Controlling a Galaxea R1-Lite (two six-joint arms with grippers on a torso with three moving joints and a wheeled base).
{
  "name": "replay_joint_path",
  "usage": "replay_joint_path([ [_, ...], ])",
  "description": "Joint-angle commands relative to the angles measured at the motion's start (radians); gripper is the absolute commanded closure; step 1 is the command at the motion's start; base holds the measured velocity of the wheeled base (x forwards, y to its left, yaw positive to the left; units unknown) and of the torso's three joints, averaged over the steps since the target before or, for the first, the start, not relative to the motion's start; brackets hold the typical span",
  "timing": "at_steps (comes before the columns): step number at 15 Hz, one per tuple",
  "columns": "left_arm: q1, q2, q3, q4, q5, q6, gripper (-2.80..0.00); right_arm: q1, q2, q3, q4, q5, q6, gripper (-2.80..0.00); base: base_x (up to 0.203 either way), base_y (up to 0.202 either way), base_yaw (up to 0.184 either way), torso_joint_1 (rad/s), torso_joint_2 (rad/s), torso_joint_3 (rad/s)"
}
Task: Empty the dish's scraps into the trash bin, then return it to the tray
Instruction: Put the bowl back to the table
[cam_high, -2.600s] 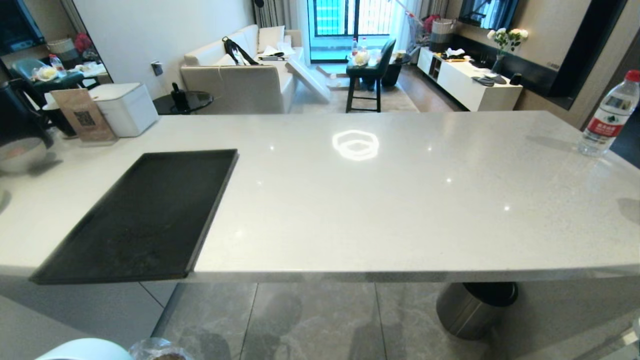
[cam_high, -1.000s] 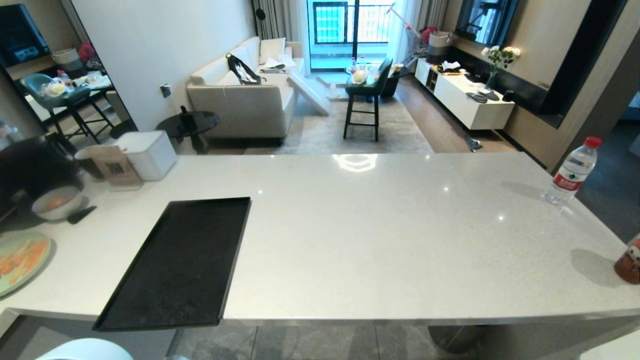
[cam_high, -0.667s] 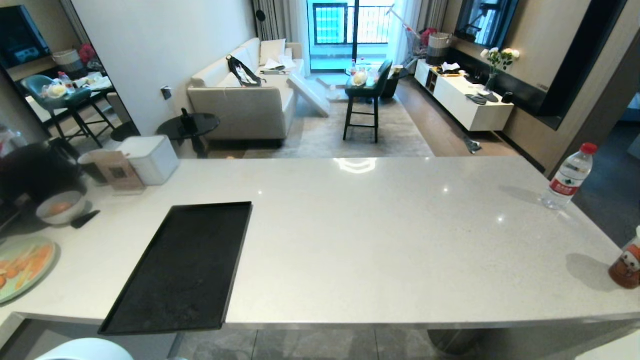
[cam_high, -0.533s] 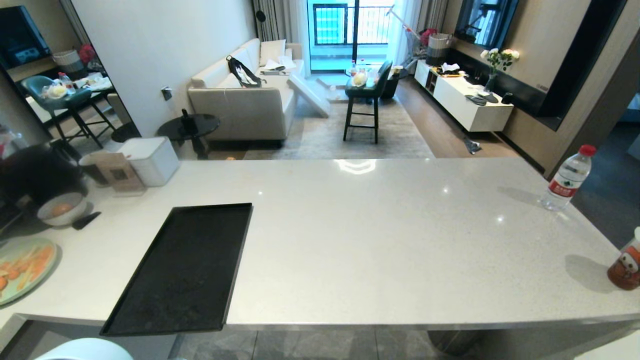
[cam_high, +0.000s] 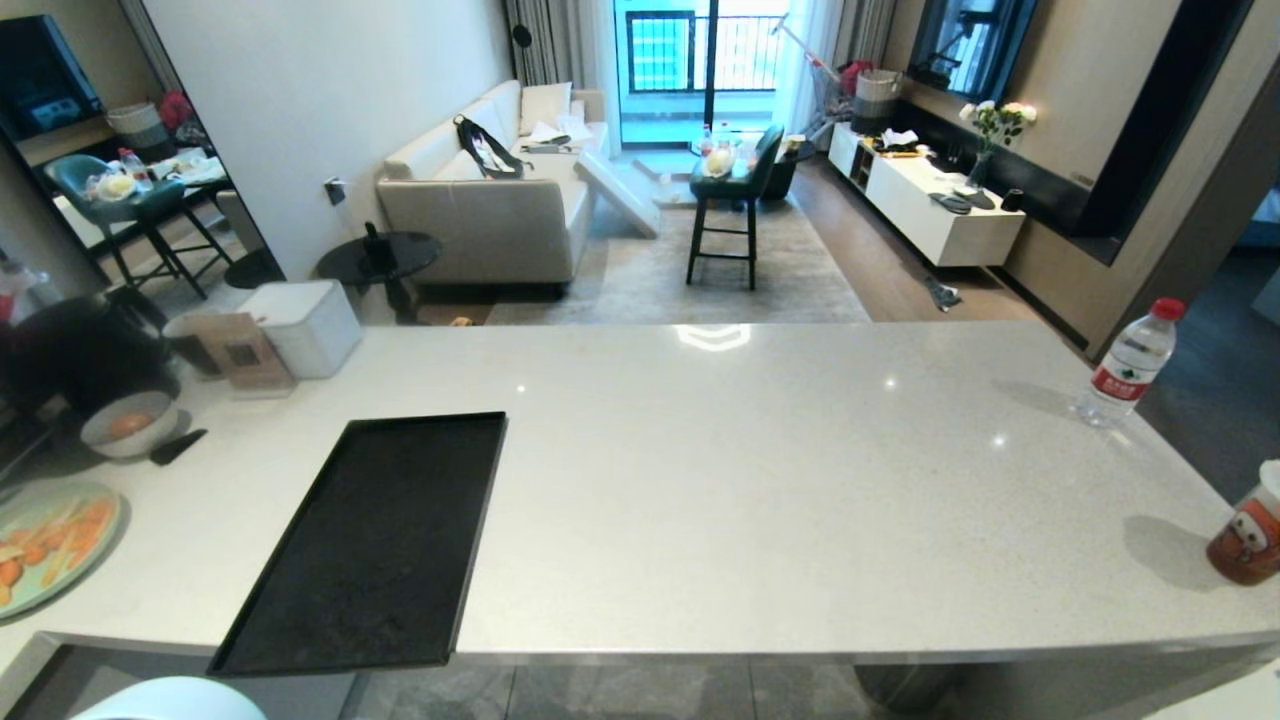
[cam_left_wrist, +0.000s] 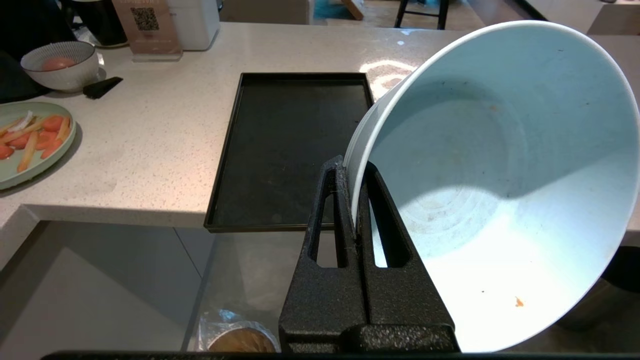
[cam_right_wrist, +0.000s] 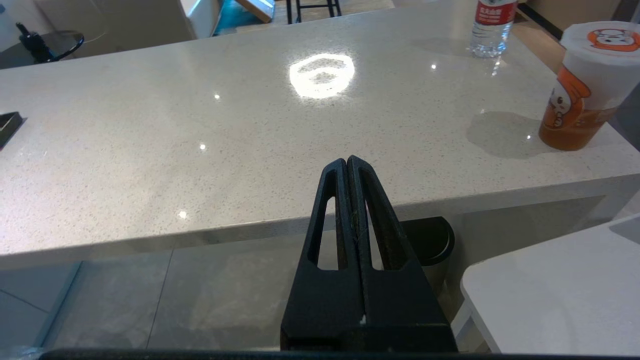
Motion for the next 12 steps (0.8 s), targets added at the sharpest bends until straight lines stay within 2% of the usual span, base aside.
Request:
replay_joint_path([
  [1,0.0,0.0,0.0,0.0,0.0,-0.001,0.0,0.0,0.0,0.0,0.0,0.0,0.001,0.0,0.0,0.0,0.0,0.0,0.0,0.0],
  [12,0.0,0.0,0.0,0.0,0.0,-0.001,0.0,0.0,0.0,0.0,0.0,0.0,-0.001,0.0,0.0,0.0,0.0,0.0,0.0,0.0],
])
